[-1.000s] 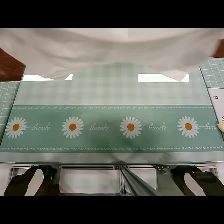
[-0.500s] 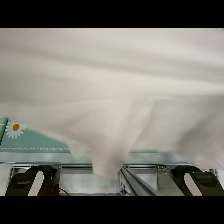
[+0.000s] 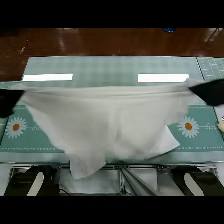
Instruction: Fold the shirts.
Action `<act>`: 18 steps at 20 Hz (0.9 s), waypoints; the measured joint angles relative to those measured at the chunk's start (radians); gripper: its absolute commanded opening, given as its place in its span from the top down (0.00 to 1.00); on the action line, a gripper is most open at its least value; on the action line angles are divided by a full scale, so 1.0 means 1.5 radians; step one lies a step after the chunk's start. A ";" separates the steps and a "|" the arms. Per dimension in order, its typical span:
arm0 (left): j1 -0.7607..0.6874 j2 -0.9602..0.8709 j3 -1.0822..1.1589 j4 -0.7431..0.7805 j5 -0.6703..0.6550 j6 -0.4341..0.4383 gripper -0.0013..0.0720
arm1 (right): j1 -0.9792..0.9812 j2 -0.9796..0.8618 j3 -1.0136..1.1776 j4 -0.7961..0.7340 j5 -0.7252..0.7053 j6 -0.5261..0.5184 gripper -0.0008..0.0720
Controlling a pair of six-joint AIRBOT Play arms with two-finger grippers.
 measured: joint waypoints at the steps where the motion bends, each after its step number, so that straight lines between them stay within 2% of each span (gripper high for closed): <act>1: -0.001 -0.026 -0.048 -0.001 0.044 -0.002 0.96 | 0.000 -0.058 -0.008 0.030 -0.035 -0.023 0.96; 4: -0.002 -0.130 -0.124 -0.019 0.161 -0.003 0.96 | 0.001 -0.254 0.020 0.118 -0.116 -0.076 0.96; 7: -0.002 -0.257 -0.129 -0.042 0.257 -0.003 0.95 | 0.001 -0.450 0.110 0.222 -0.164 -0.098 0.96; 8: -0.002 -0.300 -0.117 -0.053 0.281 -0.003 0.91 | 0.001 -0.504 0.141 0.258 -0.174 -0.099 0.84; 9: -0.002 -0.338 -0.102 -0.061 0.296 -0.002 0.57 | 0.002 -0.554 0.172 0.295 -0.181 -0.098 0.46; 10: -0.002 -0.376 -0.083 -0.072 0.306 -0.003 0.30 | 0.003 -0.594 0.197 0.329 -0.187 -0.097 0.43; 12: 0.004 -0.438 -0.035 -0.084 0.296 -0.009 0.29 | -0.002 -0.649 0.235 0.378 -0.185 -0.092 0.43; 14: 0.028 -0.477 0.020 -0.085 0.248 -0.013 0.29 | -0.030 -0.665 0.256 0.396 -0.146 -0.086 0.43; 16: 0.079 -0.489 0.063 -0.064 0.182 -0.014 0.29 | -0.078 -0.649 0.265 0.358 -0.073 -0.076 0.43; 18: 0.153 -0.477 0.067 -0.049 0.115 -0.001 0.29 | -0.132 -0.601 0.246 0.264 0.005 -0.071 0.43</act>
